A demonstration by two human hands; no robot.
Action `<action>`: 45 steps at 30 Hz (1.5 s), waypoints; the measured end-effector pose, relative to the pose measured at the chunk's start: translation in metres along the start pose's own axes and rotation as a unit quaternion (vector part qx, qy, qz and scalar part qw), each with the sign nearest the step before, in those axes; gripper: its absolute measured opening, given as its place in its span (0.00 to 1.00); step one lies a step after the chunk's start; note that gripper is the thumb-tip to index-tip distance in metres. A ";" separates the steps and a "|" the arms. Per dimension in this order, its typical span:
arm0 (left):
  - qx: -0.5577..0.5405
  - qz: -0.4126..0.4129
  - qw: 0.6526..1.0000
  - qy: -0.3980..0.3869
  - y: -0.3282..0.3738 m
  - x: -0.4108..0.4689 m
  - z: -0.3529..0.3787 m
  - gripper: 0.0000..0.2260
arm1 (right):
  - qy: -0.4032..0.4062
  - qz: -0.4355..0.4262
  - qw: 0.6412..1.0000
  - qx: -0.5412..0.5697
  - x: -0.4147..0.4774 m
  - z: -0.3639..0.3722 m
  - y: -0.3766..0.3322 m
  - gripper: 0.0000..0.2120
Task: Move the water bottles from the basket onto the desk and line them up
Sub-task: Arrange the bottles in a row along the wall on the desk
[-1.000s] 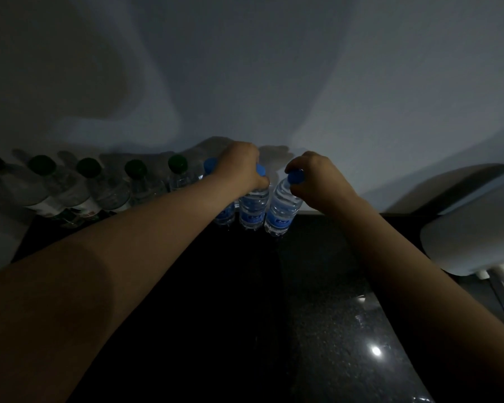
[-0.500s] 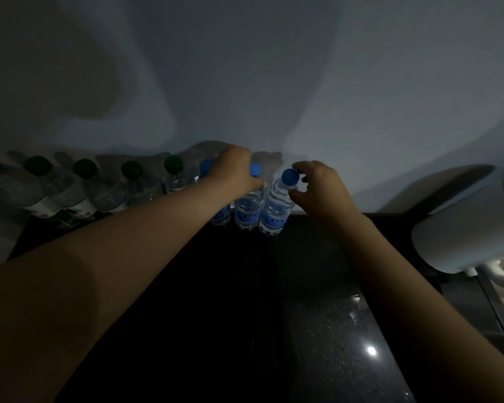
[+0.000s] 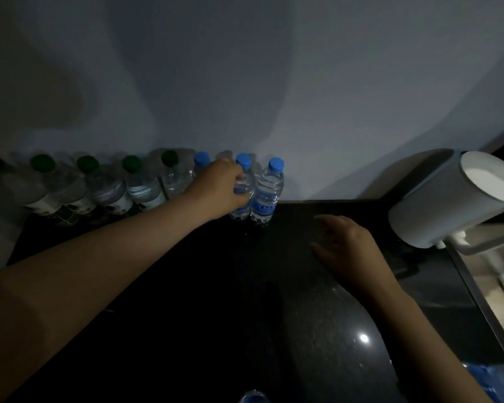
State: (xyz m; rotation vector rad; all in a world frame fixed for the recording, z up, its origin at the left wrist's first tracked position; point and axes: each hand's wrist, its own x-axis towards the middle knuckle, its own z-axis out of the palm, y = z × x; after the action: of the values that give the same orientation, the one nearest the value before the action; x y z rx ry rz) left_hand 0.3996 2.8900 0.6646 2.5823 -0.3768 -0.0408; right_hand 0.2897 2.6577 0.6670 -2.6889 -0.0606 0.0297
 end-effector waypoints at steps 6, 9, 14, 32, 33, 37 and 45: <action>-0.003 0.045 0.995 -0.089 0.016 -0.071 0.007 0.14 | -0.024 0.027 0.999 -0.029 -0.058 -0.004 0.008 0.23; -0.021 0.059 0.992 -0.109 0.024 -0.105 0.012 0.17 | -0.016 0.036 0.999 -0.028 -0.087 -0.002 0.007 0.22; -0.036 0.064 0.986 -0.152 0.035 -0.157 0.024 0.16 | -0.017 0.069 0.997 -0.014 -0.141 0.002 0.005 0.20; -0.060 0.108 0.952 -0.279 0.084 -0.258 0.039 0.23 | -0.012 0.166 0.986 0.008 -0.264 0.022 0.015 0.20; -0.051 0.108 0.949 -0.290 0.085 -0.259 0.041 0.23 | -0.011 0.169 0.986 0.006 -0.267 0.023 0.017 0.20; 0.004 0.133 0.940 -0.315 0.094 -0.260 0.045 0.19 | -0.001 0.176 0.984 0.011 -0.276 0.022 0.024 0.19; 0.055 0.156 0.932 -0.323 0.107 -0.253 0.048 0.10 | 0.007 0.200 0.979 0.026 -0.286 0.016 0.039 0.19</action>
State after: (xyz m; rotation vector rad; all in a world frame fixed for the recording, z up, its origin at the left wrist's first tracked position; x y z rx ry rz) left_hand 0.1235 2.8474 0.6662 2.5212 -1.0482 -0.7869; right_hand 0.0051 2.6163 0.6389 -2.6039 0.4796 0.1354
